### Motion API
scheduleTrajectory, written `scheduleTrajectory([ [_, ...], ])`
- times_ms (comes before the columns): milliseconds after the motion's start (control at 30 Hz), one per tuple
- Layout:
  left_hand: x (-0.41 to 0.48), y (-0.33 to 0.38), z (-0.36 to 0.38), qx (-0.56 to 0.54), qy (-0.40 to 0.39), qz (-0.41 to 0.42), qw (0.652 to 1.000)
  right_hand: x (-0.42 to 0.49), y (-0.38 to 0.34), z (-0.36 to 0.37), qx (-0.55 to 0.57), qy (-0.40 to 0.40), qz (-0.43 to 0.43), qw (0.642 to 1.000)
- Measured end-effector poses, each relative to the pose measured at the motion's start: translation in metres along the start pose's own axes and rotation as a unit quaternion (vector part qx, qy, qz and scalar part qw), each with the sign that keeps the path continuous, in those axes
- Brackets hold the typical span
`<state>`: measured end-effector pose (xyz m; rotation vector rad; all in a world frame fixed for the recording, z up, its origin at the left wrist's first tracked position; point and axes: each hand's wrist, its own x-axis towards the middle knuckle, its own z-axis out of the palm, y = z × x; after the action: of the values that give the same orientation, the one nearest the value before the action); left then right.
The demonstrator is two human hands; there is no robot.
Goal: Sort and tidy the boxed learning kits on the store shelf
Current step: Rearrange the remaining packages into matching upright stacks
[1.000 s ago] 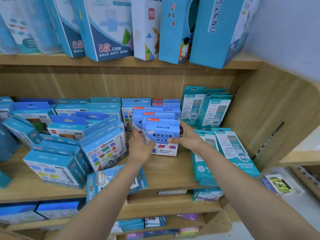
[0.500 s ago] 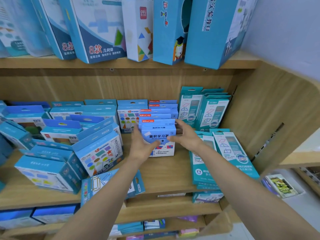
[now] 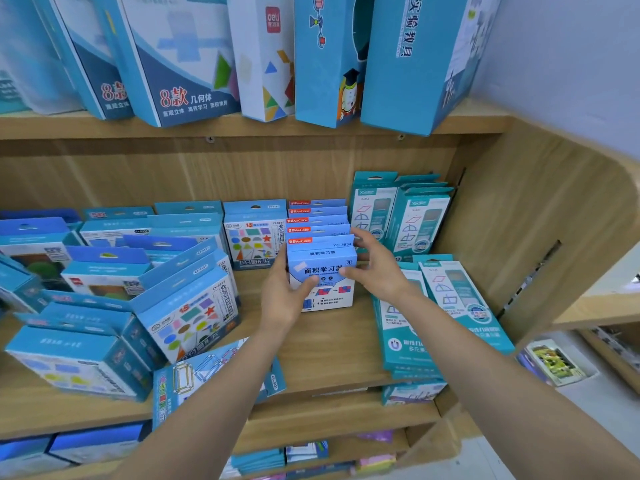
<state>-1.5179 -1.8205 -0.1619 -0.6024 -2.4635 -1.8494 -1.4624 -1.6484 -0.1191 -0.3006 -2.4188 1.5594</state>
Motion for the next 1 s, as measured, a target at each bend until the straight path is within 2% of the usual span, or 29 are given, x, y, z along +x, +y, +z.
scheduleTrajectory([
  [400, 0.006, -0.005, 0.009, 0.028, -0.013, 0.016, 0.999, 0.005, 0.004, -0.013, -0.067, 0.005, -0.019, 0.998],
  [533, 0.001, -0.003, 0.004, 0.067, -0.013, 0.020, 0.997, 0.004, 0.006, -0.012, -0.085, 0.004, -0.030, 0.996],
  [700, -0.019, 0.010, -0.002, 0.154, 0.022, 0.037, 0.987, -0.002, 0.000, -0.005, -0.124, 0.044, -0.067, 0.989],
  [767, -0.033, 0.017, -0.005, 0.173, 0.056, 0.049, 0.982, -0.007, -0.009, -0.002, -0.135, 0.089, -0.115, 0.980],
  [833, -0.048, 0.023, -0.014, 0.194, 0.114, 0.092, 0.970, -0.015, -0.023, 0.005, -0.108, 0.118, -0.200, 0.967],
  [900, -0.063, 0.028, -0.029, 0.246, 0.191, 0.145, 0.939, -0.019, -0.037, 0.020, -0.079, 0.078, -0.265, 0.958],
  [1000, -0.082, 0.036, -0.059, 0.343, 0.306, 0.152, 0.875, -0.026, -0.053, 0.054, -0.046, -0.043, -0.278, 0.958],
])
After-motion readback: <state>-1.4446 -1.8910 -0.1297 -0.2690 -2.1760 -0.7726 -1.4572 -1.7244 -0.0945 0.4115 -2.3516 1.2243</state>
